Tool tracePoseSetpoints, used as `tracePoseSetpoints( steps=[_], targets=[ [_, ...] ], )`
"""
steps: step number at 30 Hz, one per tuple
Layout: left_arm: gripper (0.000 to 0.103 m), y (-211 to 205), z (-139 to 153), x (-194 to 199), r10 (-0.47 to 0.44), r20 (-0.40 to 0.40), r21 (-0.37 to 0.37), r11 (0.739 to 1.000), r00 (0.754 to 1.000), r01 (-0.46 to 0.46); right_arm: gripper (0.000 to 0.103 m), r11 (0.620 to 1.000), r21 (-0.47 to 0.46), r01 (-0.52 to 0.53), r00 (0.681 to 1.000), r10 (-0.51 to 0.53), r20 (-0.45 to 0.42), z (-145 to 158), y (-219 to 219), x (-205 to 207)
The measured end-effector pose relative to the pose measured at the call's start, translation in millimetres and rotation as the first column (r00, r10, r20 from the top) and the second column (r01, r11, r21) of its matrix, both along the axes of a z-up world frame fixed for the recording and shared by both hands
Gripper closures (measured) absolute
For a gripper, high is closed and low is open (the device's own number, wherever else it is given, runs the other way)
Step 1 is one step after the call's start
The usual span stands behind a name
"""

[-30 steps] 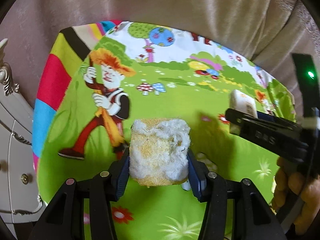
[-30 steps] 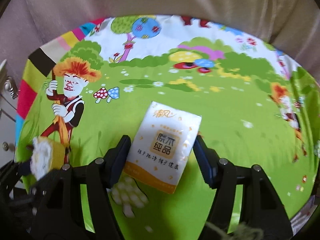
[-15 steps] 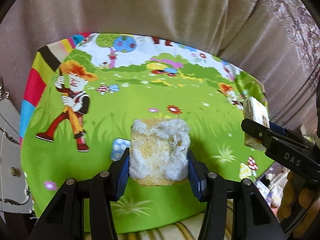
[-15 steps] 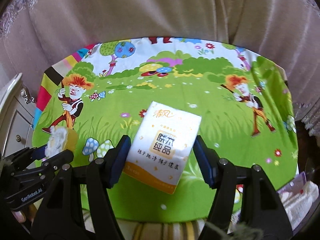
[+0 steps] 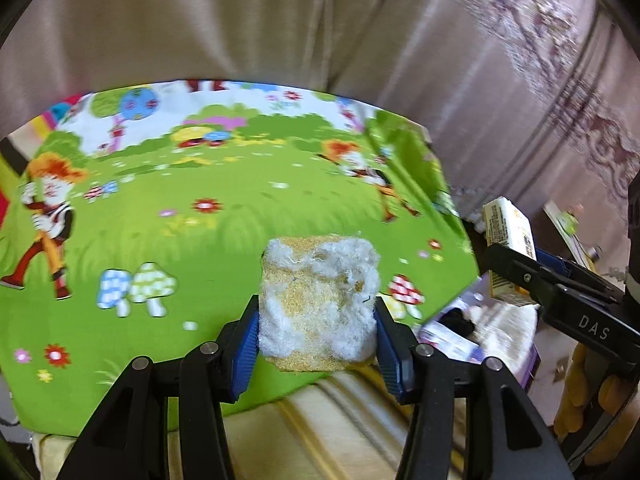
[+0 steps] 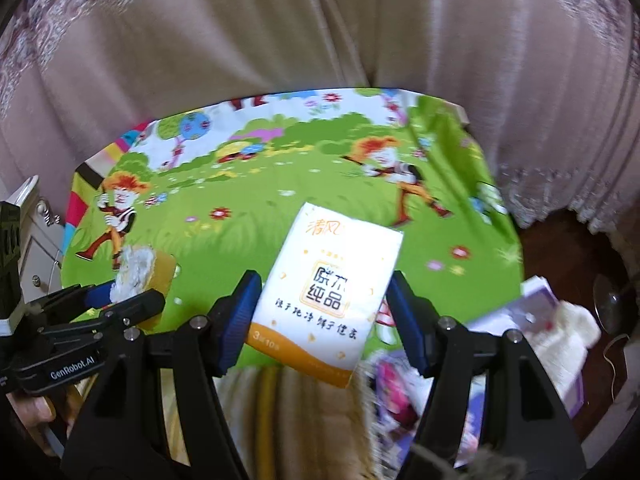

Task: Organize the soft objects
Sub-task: 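Carry the sponge block and tissue pack over the box and lower them, then open both tools to release the sponge and tissue pack into the box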

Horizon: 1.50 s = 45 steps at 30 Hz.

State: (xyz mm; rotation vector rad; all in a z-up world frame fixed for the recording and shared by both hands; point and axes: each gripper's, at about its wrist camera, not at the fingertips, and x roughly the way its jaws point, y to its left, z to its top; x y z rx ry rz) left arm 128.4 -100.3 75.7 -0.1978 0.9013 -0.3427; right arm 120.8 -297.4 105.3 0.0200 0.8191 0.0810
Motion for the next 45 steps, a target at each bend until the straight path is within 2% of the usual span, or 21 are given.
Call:
tracePoseSetpoints(
  steps=[9, 16, 26, 33, 36, 41, 45],
  targets=[
    [0.051, -77.8, 5.5, -21.5, -0.164, 0.007, 0.004, 0.986, 0.986, 0.164, 0.035, 0.987, -0.058, 0.15, 0.989, -0.149, 0.012, 1.5, -77.7, -47.7],
    [0.051, -133.5, 3.5, -32.0, -0.273, 0.003, -0.003, 0.962, 0.962, 0.273, 0.035, 0.966, -0.087, 0.242, 0.97, -0.243, 0.0, -10.9, -124.3, -77.3],
    [0.051, -192.7, -7.9, -33.9, -0.364, -0.031, 0.02, 0.931, 0.931, 0.365, 0.035, 0.931, -0.096, 0.353, 0.934, -0.357, -0.017, -32.0, -175.7, -100.9],
    [0.05, -227.4, -17.8, -28.7, -0.41, -0.057, 0.009, 0.912, 0.911, 0.411, 0.035, 0.909, -0.087, 0.409, 0.91, -0.413, -0.039, -47.8, -201.8, -105.9],
    [0.047, -240.2, -21.3, -25.1, -0.428, -0.061, 0.003, 0.903, 0.901, 0.429, 0.034, 0.899, -0.084, 0.43, 0.9, -0.434, -0.04, -51.8, -209.6, -107.3],
    [0.029, -250.8, -30.0, -15.5, -0.435, -0.096, -0.029, 0.9, 0.895, 0.435, 0.028, 0.884, -0.07, 0.461, 0.885, -0.465, -0.041, -55.2, -221.3, -110.5],
    [0.029, -249.5, -31.8, -17.0, -0.438, -0.107, -0.03, 0.899, 0.892, 0.438, 0.026, 0.879, -0.064, 0.473, 0.879, -0.476, -0.044, -56.7, -226.4, -113.4]
  ],
)
